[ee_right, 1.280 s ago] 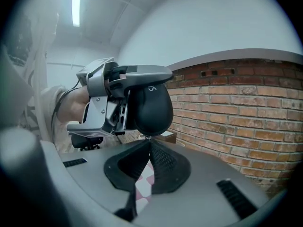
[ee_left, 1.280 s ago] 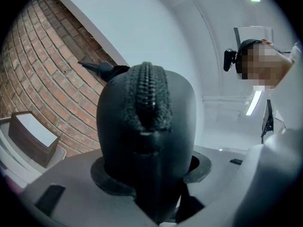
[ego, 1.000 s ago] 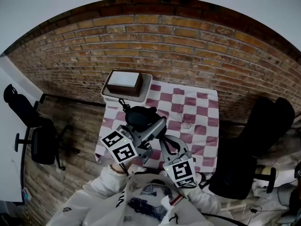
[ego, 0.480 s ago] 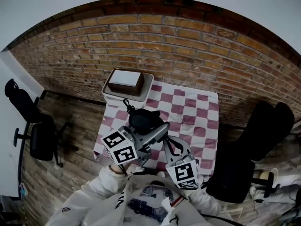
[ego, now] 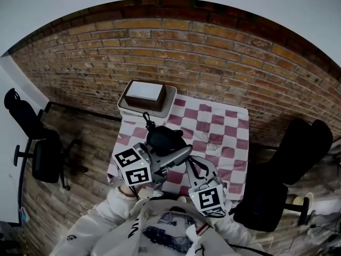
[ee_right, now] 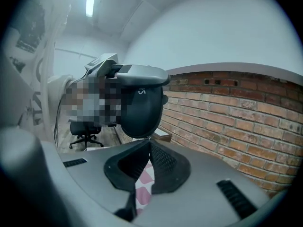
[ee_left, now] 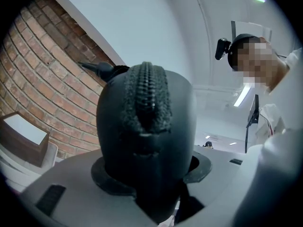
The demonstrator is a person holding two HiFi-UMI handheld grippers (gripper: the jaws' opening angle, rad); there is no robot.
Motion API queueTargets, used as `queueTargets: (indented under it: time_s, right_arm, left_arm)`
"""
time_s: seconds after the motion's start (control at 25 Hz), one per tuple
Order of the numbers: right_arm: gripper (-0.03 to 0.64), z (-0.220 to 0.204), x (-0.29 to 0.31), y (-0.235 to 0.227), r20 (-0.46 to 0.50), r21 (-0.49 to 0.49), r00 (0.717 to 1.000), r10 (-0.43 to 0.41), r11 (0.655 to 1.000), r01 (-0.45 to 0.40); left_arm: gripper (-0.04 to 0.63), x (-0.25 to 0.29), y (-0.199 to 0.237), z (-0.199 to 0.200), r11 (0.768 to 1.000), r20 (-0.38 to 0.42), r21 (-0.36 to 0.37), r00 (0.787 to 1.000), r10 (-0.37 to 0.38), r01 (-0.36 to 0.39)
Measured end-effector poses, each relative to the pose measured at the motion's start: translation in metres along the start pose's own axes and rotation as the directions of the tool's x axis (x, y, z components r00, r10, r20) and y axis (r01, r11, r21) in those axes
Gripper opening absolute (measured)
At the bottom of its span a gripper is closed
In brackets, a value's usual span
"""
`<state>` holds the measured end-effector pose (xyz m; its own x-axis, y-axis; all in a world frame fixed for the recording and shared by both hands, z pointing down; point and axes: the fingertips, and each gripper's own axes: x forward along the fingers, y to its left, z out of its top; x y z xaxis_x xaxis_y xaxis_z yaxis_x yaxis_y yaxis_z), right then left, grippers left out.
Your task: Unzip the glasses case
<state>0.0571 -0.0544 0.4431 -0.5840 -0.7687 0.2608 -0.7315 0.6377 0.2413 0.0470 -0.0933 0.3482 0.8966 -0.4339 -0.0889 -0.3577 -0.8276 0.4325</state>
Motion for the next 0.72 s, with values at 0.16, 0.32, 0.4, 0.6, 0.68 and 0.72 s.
queueTargets:
  time_s: [0.16,0.32,0.4,0.6,0.68,0.72]
  right_arm:
    - [0.014,0.000,0.008,0.008,-0.009,-0.027,1.000,-0.001,1.000,0.000]
    - [0.014,0.006,0.018,0.015,-0.020,-0.061,1.000,-0.005,0.998,0.004]
    - [0.014,0.008,0.022,0.018,-0.027,-0.063,1.000,-0.005,0.998,0.003]
    - [0.014,0.014,0.035,0.032,-0.032,-0.081,0.999,0.000,0.997,-0.003]
    - [0.014,0.017,0.039,0.037,-0.032,-0.104,0.999,-0.008,0.995,0.004]
    - [0.014,0.018,0.041,0.040,-0.031,-0.123,0.999,-0.014,0.992,0.010]
  left_arm:
    - [0.253,-0.008,0.006,0.000,1.000,-0.031,-0.007,0.999,-0.030,0.030]
    - [0.253,-0.019,0.014,0.000,0.998,-0.050,-0.014,0.996,-0.069,0.069]
    - [0.253,-0.023,0.016,-0.001,0.996,-0.069,-0.015,0.994,-0.083,0.083]
    - [0.253,-0.040,0.024,-0.001,0.995,-0.100,-0.013,0.990,-0.103,0.102]
    - [0.253,-0.046,0.027,-0.003,0.993,-0.110,-0.014,0.987,-0.120,0.119]
    - [0.253,-0.050,0.029,-0.004,0.992,-0.116,-0.015,0.985,-0.126,0.125]
